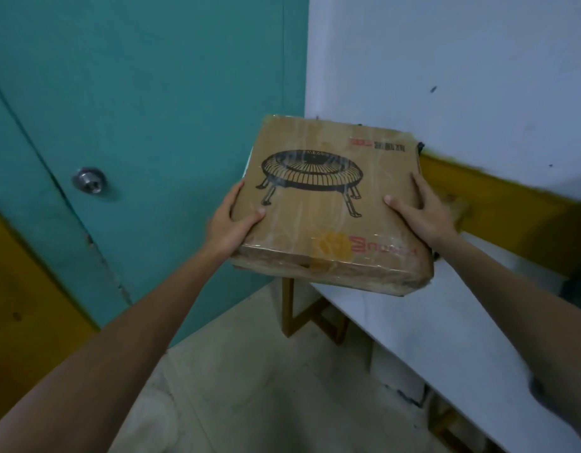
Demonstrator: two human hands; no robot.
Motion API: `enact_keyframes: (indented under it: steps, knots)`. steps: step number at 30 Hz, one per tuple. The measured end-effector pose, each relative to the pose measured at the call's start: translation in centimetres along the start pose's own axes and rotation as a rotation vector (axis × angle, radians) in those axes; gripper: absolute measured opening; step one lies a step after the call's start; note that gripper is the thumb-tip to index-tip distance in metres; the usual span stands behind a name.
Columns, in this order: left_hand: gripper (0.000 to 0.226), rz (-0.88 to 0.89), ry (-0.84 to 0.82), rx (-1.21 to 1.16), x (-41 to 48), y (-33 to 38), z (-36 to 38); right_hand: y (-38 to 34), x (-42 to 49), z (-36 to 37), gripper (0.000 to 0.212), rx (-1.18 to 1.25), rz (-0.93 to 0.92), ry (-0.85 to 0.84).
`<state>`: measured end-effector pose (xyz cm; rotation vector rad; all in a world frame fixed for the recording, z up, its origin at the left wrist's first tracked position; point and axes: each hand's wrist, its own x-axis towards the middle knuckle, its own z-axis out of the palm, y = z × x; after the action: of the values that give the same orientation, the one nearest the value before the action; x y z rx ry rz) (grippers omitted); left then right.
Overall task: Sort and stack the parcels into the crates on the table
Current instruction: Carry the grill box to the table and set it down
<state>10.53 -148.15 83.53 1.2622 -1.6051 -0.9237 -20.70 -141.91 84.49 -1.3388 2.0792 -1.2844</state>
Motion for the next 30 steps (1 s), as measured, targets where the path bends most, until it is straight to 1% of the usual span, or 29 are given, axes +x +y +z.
enact_keyframes:
  steps: [4,8,14,17,21,25,30]
  knots:
    - [0.069,0.036,-0.022,-0.023,5.0,1.1,1.5,-1.1,4.5,-0.4,0.079,-0.024,-0.012,0.059]
    - [0.068,0.106,-0.017,-0.047,9.1,3.0,3.5,-1.5,8.5,-2.0,0.080,-0.005,-0.051,0.110]
    - [0.069,0.156,-0.073,-0.070,12.5,5.1,7.5,-0.4,11.1,-5.0,0.082,-0.026,-0.064,0.190]
    - [0.069,0.179,-0.144,-0.098,14.1,6.3,10.4,0.9,11.8,-7.1,0.081,-0.046,-0.010,0.251]
    - [0.069,0.234,-0.266,-0.115,16.3,7.9,14.8,3.0,11.6,-10.3,0.085,-0.063,0.066,0.357]
    - [0.069,0.277,-0.408,-0.157,17.9,9.0,20.0,4.9,10.9,-13.6,0.080,-0.111,0.139,0.456]
    - [0.067,0.280,-0.595,-0.211,19.4,10.2,25.8,6.8,9.4,-16.7,0.081,-0.188,0.302,0.584]
